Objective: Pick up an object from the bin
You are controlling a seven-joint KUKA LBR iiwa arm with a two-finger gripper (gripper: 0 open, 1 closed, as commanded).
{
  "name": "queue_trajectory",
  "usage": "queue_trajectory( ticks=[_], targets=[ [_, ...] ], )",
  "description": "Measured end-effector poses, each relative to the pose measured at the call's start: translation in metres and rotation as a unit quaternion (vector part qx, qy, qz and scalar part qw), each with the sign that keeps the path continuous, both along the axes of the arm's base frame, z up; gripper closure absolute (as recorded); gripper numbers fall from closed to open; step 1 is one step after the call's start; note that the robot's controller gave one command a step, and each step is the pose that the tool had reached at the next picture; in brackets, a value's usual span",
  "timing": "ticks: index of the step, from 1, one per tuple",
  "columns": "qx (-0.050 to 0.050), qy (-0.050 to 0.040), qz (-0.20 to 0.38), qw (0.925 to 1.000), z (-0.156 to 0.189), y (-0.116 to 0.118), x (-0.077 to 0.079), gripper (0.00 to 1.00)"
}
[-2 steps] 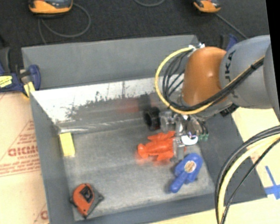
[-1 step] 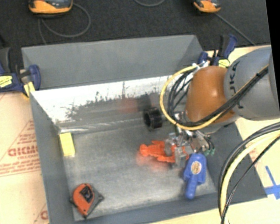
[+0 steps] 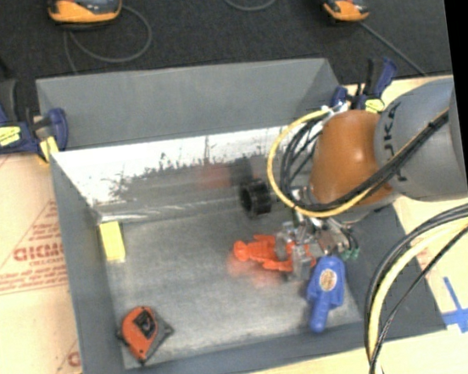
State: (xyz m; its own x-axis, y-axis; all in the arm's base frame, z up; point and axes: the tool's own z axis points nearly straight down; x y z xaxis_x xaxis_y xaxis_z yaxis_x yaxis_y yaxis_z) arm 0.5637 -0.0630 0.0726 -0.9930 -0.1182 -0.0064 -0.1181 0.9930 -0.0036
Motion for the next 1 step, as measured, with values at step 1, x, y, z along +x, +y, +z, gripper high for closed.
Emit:
queue_trajectory(
  ticks=[1],
  targets=[
    [0.001, 0.0014, 0.004, 1.0000, 0.1408, 0.0209, -0.0116, 1.00]
  ],
)
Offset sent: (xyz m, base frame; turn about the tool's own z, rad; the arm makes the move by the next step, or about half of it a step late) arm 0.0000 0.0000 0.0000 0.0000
